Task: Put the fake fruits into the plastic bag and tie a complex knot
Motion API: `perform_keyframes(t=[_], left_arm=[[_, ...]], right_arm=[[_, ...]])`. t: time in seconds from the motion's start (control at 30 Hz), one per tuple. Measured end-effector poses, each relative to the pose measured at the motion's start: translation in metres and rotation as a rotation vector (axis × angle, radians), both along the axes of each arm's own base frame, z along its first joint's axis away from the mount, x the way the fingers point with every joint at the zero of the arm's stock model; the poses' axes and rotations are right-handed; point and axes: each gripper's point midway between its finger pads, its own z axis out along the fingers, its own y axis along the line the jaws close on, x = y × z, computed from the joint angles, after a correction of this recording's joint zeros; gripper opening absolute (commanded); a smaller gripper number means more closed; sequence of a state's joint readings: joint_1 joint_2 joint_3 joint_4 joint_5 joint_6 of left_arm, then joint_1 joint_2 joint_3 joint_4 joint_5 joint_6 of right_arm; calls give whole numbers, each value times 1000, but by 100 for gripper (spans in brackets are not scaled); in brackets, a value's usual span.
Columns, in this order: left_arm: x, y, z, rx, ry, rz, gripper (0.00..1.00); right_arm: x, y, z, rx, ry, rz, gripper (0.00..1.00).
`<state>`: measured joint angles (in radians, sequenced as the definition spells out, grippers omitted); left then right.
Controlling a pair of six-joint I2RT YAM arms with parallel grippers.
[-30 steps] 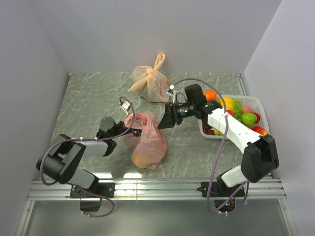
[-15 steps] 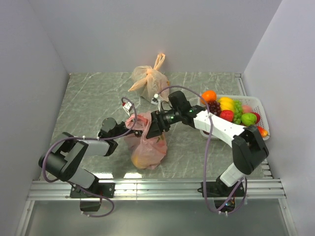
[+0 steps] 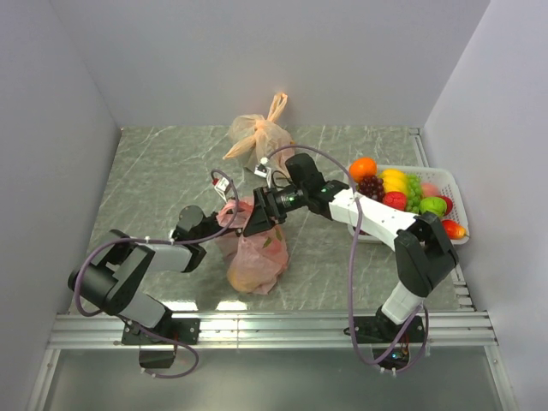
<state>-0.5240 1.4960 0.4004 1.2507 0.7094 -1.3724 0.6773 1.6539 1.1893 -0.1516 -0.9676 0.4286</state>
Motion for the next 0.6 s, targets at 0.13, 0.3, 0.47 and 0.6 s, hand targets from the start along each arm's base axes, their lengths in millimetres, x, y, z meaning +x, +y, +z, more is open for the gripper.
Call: perform_keyframes(t=[0.13, 0.3, 0.47, 0.6], left_arm=[[-4, -3, -1, 5, -4, -15, 0], [-11, -6, -1, 7, -8, -45, 0], [-15, -7, -1, 8, -10, -61, 0], [-16, -7, -1, 8, -12, -66, 0]], right_arm=[[0, -9, -4, -31, -34, -2, 97], [4, -34, 3, -61, -90, -26, 98], [9, -60, 21, -60, -154, -62, 99], [10, -71, 27, -62, -177, -73, 81]])
